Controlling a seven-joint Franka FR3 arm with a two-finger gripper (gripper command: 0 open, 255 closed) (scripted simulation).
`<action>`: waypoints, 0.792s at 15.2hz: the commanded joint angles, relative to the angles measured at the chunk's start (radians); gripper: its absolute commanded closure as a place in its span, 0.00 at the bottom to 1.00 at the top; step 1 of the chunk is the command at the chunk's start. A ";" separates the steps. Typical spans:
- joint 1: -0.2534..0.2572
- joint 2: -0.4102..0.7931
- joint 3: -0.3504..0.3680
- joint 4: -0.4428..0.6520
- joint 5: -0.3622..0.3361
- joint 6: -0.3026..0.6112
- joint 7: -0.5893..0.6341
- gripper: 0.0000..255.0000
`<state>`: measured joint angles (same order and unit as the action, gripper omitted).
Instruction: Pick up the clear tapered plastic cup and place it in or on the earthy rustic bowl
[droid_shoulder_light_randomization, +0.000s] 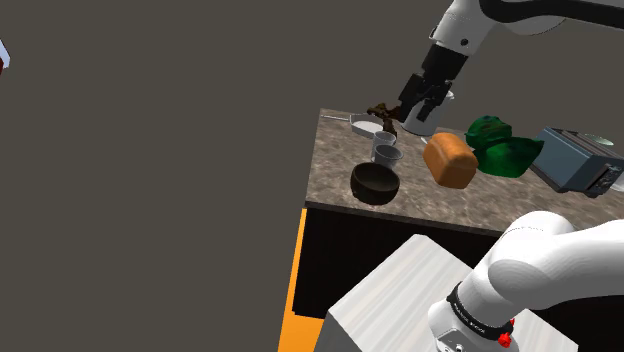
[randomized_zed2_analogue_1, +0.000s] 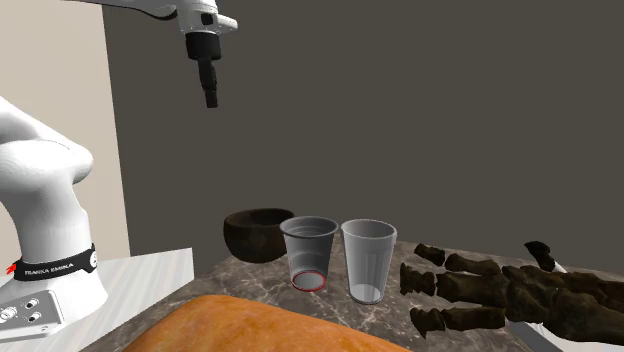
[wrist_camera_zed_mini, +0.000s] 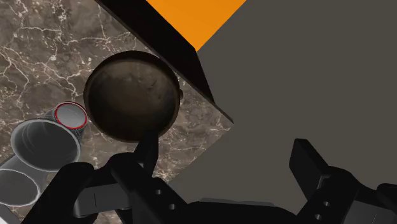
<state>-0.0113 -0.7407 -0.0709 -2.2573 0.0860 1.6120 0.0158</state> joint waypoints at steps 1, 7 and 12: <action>0.000 0.000 0.000 0.000 0.000 0.000 0.000 0.00; -0.032 0.135 -0.088 0.010 -0.038 0.107 -0.082 0.00; -0.052 0.268 -0.162 0.048 -0.051 0.189 -0.151 0.00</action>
<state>-0.0603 -0.5112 -0.2170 -2.2212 0.0358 1.7767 -0.1190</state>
